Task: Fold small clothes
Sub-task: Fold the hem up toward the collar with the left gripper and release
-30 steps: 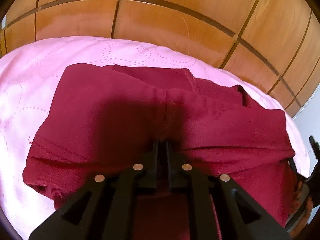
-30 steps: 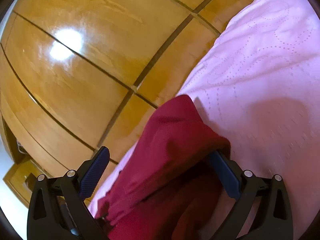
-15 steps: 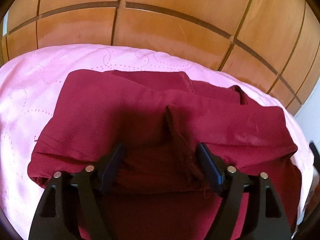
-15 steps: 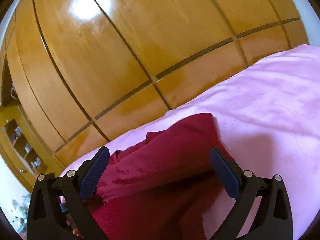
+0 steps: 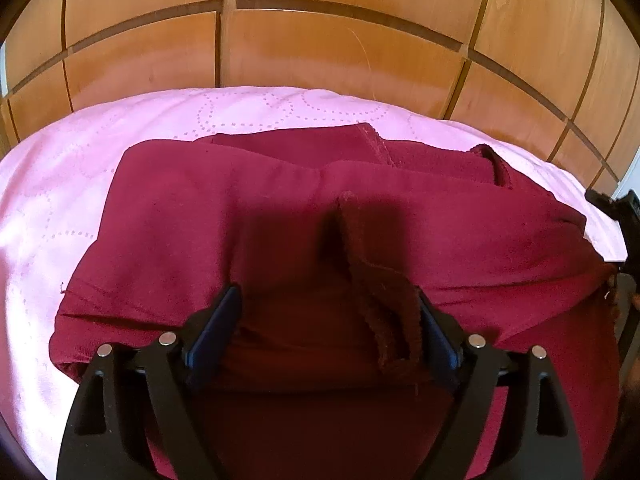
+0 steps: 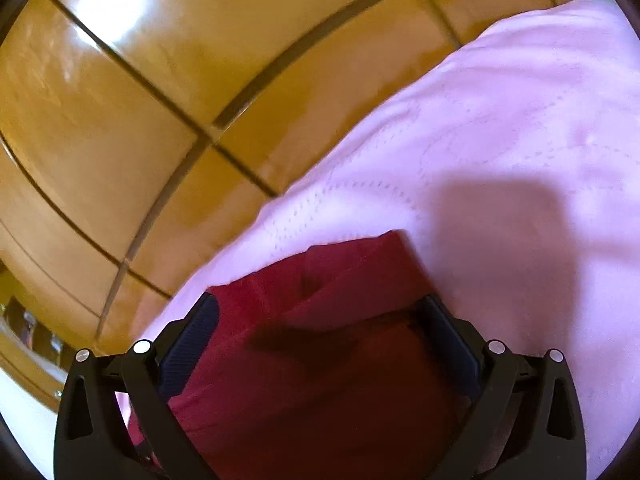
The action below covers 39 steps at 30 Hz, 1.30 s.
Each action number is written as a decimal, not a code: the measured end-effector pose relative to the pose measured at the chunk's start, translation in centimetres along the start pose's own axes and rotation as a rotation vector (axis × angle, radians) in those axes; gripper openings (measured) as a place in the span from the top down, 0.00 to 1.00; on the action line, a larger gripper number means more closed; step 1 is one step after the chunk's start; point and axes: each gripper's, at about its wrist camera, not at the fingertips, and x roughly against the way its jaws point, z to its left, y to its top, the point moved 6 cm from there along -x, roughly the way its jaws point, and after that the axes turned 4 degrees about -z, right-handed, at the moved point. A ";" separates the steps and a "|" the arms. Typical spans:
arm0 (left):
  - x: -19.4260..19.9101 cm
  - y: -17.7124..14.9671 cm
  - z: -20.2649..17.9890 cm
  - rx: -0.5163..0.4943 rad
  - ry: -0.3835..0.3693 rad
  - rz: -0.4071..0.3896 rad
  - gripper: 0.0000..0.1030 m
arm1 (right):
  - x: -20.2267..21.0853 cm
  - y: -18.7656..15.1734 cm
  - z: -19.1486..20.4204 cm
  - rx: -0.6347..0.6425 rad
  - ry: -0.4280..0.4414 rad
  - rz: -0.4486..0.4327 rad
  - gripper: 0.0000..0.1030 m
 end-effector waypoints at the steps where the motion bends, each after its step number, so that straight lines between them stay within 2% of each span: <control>1: 0.0 0.0 0.0 0.000 -0.002 0.000 0.18 | 0.3 -0.2 -0.3 0.009 -0.049 0.008 0.04; 3: 0.0 0.0 -0.1 -0.005 0.001 0.001 0.17 | 1.6 -0.5 -0.4 0.002 -0.085 0.013 0.04; 9: 0.0 0.0 -0.2 -0.002 -0.006 -0.001 0.16 | 7.9 -3.1 1.3 0.099 0.004 -0.062 0.04; 11: 0.1 0.0 -0.2 -0.002 -0.007 -0.002 0.16 | 8.0 -4.0 1.5 0.134 -0.014 -0.061 0.04; 14: 0.2 0.0 -0.2 0.002 -0.019 -0.004 0.14 | 5.5 -5.2 -0.1 0.078 -0.107 0.035 0.03; 16: 0.3 0.0 -0.2 0.004 -0.023 -0.004 0.12 | 5.1 -5.2 0.3 0.112 -0.136 0.036 0.03; 18: 0.6 0.0 -0.5 -0.005 -0.030 -0.005 0.06 | 5.0 -5.5 0.5 0.139 -0.160 0.035 0.03; 21: 1.4 -0.1 -0.6 -0.011 -0.014 -0.012 0.04 | 5.2 -5.6 0.3 0.110 -0.125 0.019 0.03; 26: 5.5 -0.8 0.1 0.026 -0.013 -0.098 0.03 | 5.4 -5.5 0.1 0.080 -0.085 0.000 0.03; 28: 7.0 -1.7 0.9 0.050 -0.009 -0.109 0.03 | 5.5 -5.5 0.2 0.081 -0.085 -0.001 0.03; 31: 8.5 -4.1 2.3 0.073 0.017 -0.081 0.03 | 5.5 -5.5 0.3 0.073 -0.076 -0.005 0.03; 35: 10.2 -7.6 3.8 0.051 0.063 -0.057 0.02 | 5.6 -5.5 0.2 0.057 -0.065 0.001 0.03; 39: 11.7 -9.2 4.4 0.022 0.064 -0.065 0.02 | 6.3 -5.2 0.3 0.037 -0.021 0.040 0.03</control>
